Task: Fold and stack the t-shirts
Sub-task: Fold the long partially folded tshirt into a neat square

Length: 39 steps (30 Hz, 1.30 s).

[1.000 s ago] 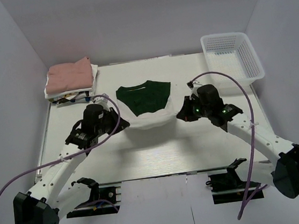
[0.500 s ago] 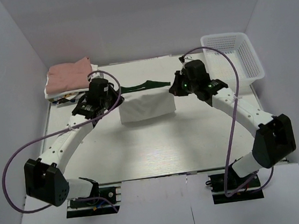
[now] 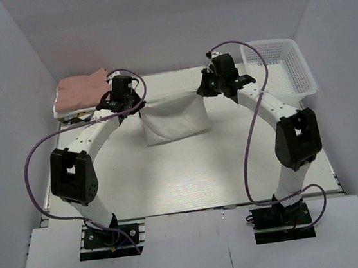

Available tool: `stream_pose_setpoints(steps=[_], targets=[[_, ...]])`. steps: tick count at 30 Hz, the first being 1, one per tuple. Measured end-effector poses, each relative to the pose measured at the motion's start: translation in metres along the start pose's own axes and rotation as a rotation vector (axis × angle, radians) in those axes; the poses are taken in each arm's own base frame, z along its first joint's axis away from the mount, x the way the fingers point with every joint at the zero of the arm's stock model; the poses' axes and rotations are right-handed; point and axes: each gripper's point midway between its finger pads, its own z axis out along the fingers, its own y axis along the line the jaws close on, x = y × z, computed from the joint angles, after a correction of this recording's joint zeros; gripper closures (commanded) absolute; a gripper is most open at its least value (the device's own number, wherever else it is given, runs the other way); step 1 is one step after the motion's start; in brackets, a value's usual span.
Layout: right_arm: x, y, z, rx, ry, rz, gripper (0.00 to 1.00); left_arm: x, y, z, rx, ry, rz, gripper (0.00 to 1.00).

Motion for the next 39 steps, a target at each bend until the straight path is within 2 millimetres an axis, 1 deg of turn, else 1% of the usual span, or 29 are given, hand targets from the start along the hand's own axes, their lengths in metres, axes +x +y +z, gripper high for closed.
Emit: stream_pose_setpoints(steps=[3, 8, 9, 10, 11, 12, 13, 14, 15, 17, 18, 20, 21, 22, 25, 27, 28, 30, 32, 34, 36, 38, 39], targets=[[0.000, -0.010, 0.026, 0.002, 0.023, 0.002, 1.00, -0.002, 0.005, 0.025, -0.022, 0.010, 0.002, 1.00], [-0.002, -0.030, 0.066, -0.006, 0.013, 0.014, 1.00, -0.005, 0.010, 0.070, -0.036, 0.007, 0.029, 1.00], [-0.003, -0.034, 0.074, -0.008, 0.006, 0.015, 1.00, -0.004, 0.011, 0.080, -0.040, 0.011, 0.032, 0.90], [-0.004, -0.038, 0.083, -0.010, 0.001, 0.017, 0.91, -0.004, 0.012, 0.091, -0.045, 0.013, 0.035, 0.81], [-0.005, -0.041, 0.092, -0.016, 0.000, 0.019, 0.85, -0.004, 0.013, 0.100, -0.050, 0.018, 0.037, 0.77], [-0.009, -0.042, 0.103, -0.035, -0.005, 0.015, 0.74, -0.006, 0.014, 0.111, -0.055, 0.019, 0.038, 0.66], [-0.014, -0.044, 0.115, -0.055, -0.015, 0.010, 0.28, -0.008, 0.016, 0.120, -0.062, 0.019, 0.042, 0.30], [-0.018, -0.046, 0.126, -0.074, -0.023, 0.006, 0.10, -0.009, 0.021, 0.128, -0.075, 0.019, 0.049, 0.09], [-0.021, -0.048, 0.136, -0.090, -0.027, -0.004, 0.10, -0.011, 0.025, 0.135, -0.087, 0.018, 0.046, 0.00], [-0.023, -0.054, 0.151, -0.111, -0.031, -0.027, 0.10, -0.015, 0.035, 0.141, -0.114, 0.019, 0.034, 0.00], [-0.022, -0.057, 0.154, -0.113, -0.025, -0.028, 0.10, -0.019, 0.038, 0.141, -0.124, 0.017, 0.030, 0.00], [-0.017, -0.061, 0.154, -0.109, -0.005, -0.027, 0.10, -0.026, 0.043, 0.139, -0.137, 0.009, 0.025, 0.00], [-0.019, -0.061, 0.151, -0.110, -0.011, -0.032, 0.10, -0.031, 0.044, 0.136, -0.141, 0.000, 0.022, 0.00], [-0.016, -0.061, 0.146, -0.112, -0.012, -0.035, 0.10, -0.035, 0.044, 0.132, -0.138, -0.006, 0.026, 0.00], [0.002, -0.054, 0.119, -0.130, 0.014, -0.024, 0.10, -0.035, 0.037, 0.113, -0.091, -0.003, 0.049, 0.00], [0.012, -0.041, 0.095, -0.169, 0.020, -0.014, 0.10, -0.025, 0.022, 0.097, -0.008, 0.027, 0.076, 0.00], [0.012, -0.033, 0.086, -0.194, 0.014, -0.012, 0.10, -0.019, 0.012, 0.090, 0.042, 0.044, 0.086, 0.00], [0.007, -0.015, 0.076, -0.254, -0.007, -0.011, 0.10, -0.008, -0.005, 0.085, 0.123, 0.073, 0.105, 0.00], [0.000, -0.001, 0.073, -0.312, -0.031, -0.009, 0.10, 0.002, -0.017, 0.086, 0.182, 0.099, 0.116, 0.00], [0.003, 0.008, 0.077, -0.352, -0.026, 0.003, 0.10, 0.017, -0.020, 0.094, 0.204, 0.141, 0.122, 0.00], [0.009, 0.011, 0.087, -0.378, -0.012, 0.018, 0.10, 0.029, -0.017, 0.107, 0.199, 0.175, 0.124, 0.00], [0.018, 0.008, 0.105, -0.385, 0.014, 0.038, 0.10, 0.043, -0.006, 0.126, 0.173, 0.213, 0.122, 0.00], [0.025, 0.004, 0.116, -0.381, 0.032, 0.051, 0.10, 0.051, 0.002, 0.135, 0.155, 0.234, 0.119, 0.00]])
